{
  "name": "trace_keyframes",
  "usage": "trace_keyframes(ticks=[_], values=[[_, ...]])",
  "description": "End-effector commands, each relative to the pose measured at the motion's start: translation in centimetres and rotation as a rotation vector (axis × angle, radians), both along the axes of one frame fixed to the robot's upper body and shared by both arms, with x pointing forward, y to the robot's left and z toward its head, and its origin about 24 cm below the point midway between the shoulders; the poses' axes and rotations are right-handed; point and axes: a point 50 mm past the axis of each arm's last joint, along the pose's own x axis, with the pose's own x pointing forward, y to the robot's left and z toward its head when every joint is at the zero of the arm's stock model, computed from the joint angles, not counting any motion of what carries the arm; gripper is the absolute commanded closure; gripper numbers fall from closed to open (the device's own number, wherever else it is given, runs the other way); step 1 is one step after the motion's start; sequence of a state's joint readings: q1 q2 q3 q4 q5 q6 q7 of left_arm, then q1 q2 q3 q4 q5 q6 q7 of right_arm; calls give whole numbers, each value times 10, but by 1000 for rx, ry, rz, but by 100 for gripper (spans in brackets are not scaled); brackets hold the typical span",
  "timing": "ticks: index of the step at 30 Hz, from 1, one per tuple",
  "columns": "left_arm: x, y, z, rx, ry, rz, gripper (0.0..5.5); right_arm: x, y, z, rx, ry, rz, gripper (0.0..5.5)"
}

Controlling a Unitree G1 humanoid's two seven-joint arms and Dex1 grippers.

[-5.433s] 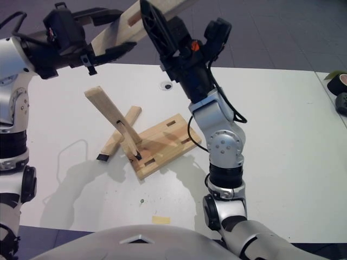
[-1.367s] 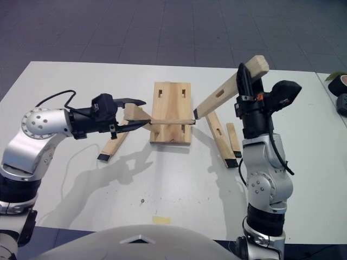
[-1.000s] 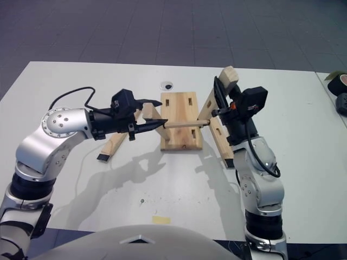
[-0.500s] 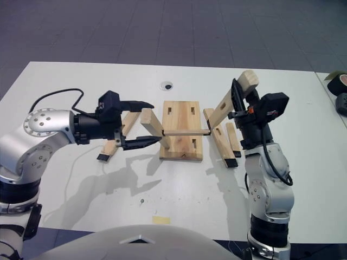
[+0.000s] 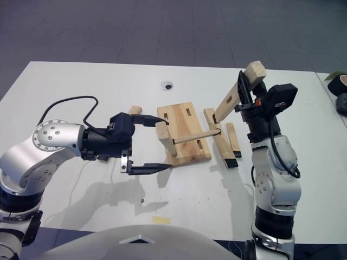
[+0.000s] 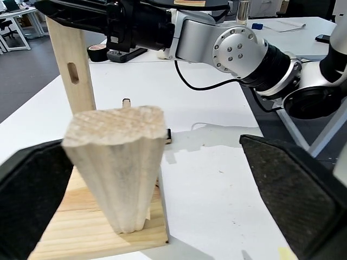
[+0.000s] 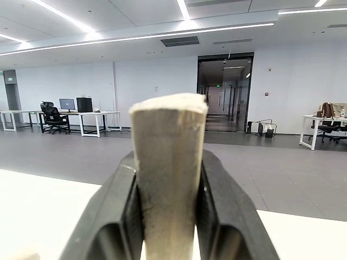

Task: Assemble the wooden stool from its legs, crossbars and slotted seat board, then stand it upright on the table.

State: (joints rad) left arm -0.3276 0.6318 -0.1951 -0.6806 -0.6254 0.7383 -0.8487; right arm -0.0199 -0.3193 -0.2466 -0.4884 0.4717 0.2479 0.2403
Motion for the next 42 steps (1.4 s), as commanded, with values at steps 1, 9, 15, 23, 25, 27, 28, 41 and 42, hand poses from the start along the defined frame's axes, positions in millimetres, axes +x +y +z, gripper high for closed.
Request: trace_keyframes(ticks=[1,9,15,23,25,27,28,41,42], values=[[11,-6,-8,4,-69,145,10,2,-7,5,-36,-7,26,449],[2,-9,-16,-41,-69,258,10,1,-9,1,-111,21,95,449],[-3,-6,-18,-47,-46,242,45,1,3,-7,-108,40,115,449],[-6,-8,-11,-99,-24,168,170,5,-1,-7,-122,43,97,449],[-5,-9,-10,-95,-34,165,205,4,-2,-8,-121,45,93,449],[-4,-10,-9,-87,-47,168,238,5,-3,-8,-121,46,94,449],[-4,-9,-9,-85,-51,171,252,6,-3,-9,-120,46,94,449],[7,-9,-18,-37,-112,254,344,12,2,-4,-89,23,157,449],[10,-8,-20,-26,-126,282,346,13,1,-3,-86,21,159,449]])
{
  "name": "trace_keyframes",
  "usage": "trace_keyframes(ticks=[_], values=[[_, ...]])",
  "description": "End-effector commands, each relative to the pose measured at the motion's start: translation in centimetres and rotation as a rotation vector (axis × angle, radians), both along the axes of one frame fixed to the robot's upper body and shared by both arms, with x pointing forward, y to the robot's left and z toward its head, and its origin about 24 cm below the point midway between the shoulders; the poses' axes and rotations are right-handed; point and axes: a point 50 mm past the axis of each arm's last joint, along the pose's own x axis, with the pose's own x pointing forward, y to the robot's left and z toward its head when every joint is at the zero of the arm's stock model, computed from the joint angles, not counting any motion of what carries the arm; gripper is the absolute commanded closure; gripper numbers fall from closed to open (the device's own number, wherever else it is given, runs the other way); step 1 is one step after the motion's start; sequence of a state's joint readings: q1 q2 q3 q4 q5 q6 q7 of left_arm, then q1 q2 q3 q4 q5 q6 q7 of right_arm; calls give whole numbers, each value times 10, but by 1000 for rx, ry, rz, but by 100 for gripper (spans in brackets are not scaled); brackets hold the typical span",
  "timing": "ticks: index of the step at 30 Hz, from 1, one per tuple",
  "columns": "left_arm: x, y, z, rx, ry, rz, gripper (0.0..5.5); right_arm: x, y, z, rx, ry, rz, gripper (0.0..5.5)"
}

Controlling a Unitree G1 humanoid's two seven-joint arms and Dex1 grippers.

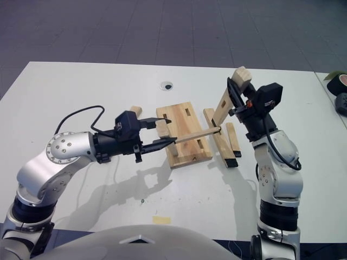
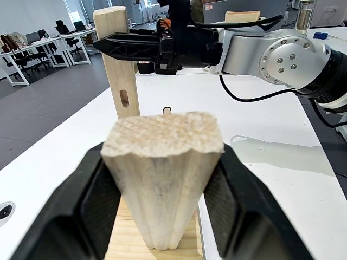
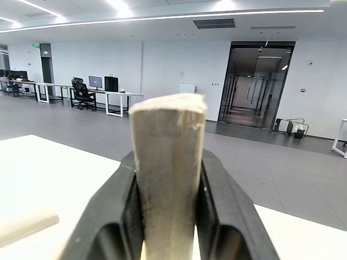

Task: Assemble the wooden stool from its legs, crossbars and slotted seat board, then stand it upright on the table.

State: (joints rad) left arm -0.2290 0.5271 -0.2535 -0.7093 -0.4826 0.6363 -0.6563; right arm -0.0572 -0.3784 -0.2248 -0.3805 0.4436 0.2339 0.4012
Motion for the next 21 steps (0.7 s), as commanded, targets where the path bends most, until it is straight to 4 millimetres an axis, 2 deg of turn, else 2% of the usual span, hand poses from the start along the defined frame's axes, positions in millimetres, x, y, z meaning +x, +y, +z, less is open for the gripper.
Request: trace_keyframes(ticks=[1,6,8,16,21], values=[[14,3,-9,67,-39,122,346,2,1,6,23,-25,27,449],[20,-1,-20,65,-16,247,346,2,-6,2,47,-6,-2,449],[21,-2,-22,53,6,277,346,3,-3,0,66,-1,4,449],[21,-3,-23,69,18,244,346,12,17,-9,55,-10,42,449],[20,-2,-21,48,39,200,346,10,27,-17,39,-24,47,449]])
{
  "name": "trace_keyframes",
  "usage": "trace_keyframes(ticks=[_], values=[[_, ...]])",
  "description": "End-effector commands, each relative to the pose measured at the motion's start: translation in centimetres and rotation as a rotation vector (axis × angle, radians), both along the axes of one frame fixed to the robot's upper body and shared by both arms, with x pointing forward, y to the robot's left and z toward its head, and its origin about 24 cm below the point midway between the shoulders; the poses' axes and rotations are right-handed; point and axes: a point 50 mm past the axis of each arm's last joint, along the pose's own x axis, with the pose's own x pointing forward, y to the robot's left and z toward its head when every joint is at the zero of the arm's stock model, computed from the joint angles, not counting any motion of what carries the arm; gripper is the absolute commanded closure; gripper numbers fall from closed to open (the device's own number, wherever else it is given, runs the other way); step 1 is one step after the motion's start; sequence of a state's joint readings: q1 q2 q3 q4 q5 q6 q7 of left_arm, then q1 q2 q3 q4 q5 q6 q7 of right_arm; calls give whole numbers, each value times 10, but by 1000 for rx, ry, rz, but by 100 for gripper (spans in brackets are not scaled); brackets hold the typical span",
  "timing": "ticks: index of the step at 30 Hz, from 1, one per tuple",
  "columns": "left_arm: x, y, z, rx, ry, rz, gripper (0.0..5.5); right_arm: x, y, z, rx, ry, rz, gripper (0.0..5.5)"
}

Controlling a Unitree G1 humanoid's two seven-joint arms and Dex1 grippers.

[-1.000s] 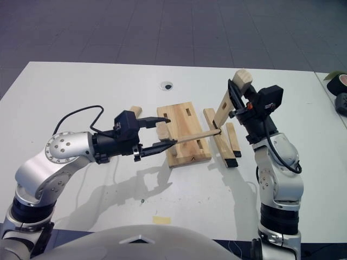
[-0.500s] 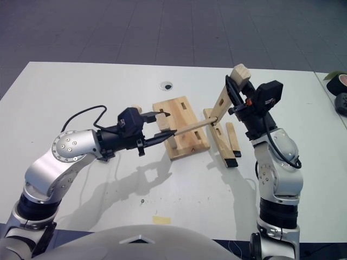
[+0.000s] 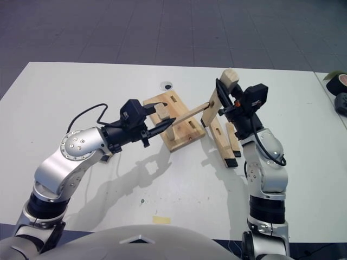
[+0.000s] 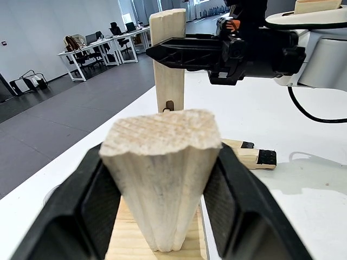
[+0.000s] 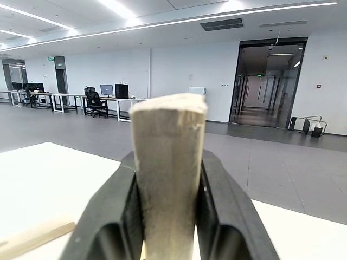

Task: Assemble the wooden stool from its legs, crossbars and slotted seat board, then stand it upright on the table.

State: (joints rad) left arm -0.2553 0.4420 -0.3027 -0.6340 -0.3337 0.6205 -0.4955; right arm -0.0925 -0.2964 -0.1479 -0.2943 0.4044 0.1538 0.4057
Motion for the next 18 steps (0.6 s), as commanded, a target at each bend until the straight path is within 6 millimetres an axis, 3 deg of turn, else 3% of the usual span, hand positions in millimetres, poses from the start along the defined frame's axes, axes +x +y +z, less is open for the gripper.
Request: trace_keyframes(ticks=[1,11,18], values=[[-1,5,-14,29,104,-23,347,-2,8,-4,-11,-18,5,449],[-3,6,-21,39,132,-26,347,-9,15,-10,11,13,38,449],[-3,5,-24,61,123,-18,347,-14,31,16,46,-50,147,449]])
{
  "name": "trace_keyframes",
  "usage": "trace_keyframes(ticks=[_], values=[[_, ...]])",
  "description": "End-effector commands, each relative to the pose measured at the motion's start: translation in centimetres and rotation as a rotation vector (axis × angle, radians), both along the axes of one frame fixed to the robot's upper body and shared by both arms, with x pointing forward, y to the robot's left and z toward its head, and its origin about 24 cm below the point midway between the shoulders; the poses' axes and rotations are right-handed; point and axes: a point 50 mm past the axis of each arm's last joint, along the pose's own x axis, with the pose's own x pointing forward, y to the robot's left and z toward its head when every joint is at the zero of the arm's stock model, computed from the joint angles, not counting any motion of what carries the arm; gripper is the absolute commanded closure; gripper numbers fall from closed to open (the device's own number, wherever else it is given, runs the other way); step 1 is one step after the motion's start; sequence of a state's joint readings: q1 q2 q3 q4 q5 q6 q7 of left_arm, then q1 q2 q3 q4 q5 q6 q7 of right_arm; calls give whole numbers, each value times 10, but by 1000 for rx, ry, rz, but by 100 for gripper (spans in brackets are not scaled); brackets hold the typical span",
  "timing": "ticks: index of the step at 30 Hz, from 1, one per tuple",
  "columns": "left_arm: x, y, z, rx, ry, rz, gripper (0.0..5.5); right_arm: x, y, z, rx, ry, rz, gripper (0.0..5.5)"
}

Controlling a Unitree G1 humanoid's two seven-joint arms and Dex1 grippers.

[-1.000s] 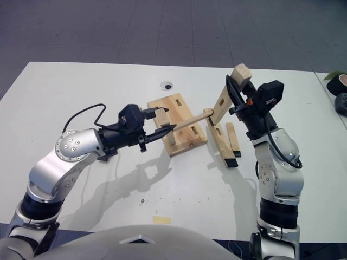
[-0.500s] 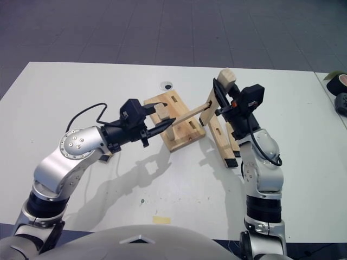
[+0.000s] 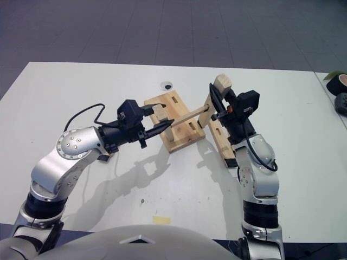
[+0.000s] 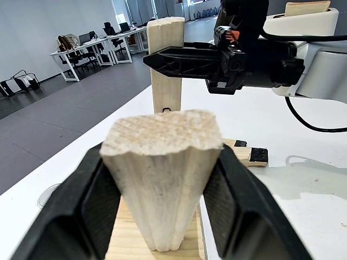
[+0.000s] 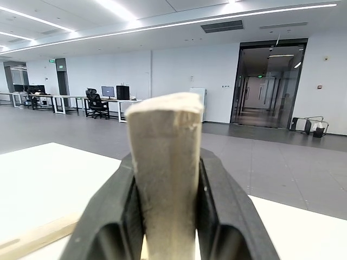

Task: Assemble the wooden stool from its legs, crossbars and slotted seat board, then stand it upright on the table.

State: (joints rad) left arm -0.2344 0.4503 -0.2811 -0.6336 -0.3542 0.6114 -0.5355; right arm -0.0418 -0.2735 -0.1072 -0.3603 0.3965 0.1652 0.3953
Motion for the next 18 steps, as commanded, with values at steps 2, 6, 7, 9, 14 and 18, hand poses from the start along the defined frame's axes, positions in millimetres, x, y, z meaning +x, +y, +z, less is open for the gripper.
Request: trace_keyframes(ticks=[2,6,7,9,14,18], values=[[-2,-1,-22,67,101,3,347,-5,22,25,44,-71,137,449],[-3,0,-23,73,97,5,347,-5,24,19,33,5,142,449],[-3,1,-23,80,96,7,347,-4,24,13,29,54,139,449],[-3,2,-24,89,95,7,347,-3,22,2,34,155,125,449],[-2,3,-24,93,91,1,347,5,14,-6,169,277,80,449],[-2,3,-24,103,91,-12,347,8,9,-7,214,313,79,449]])
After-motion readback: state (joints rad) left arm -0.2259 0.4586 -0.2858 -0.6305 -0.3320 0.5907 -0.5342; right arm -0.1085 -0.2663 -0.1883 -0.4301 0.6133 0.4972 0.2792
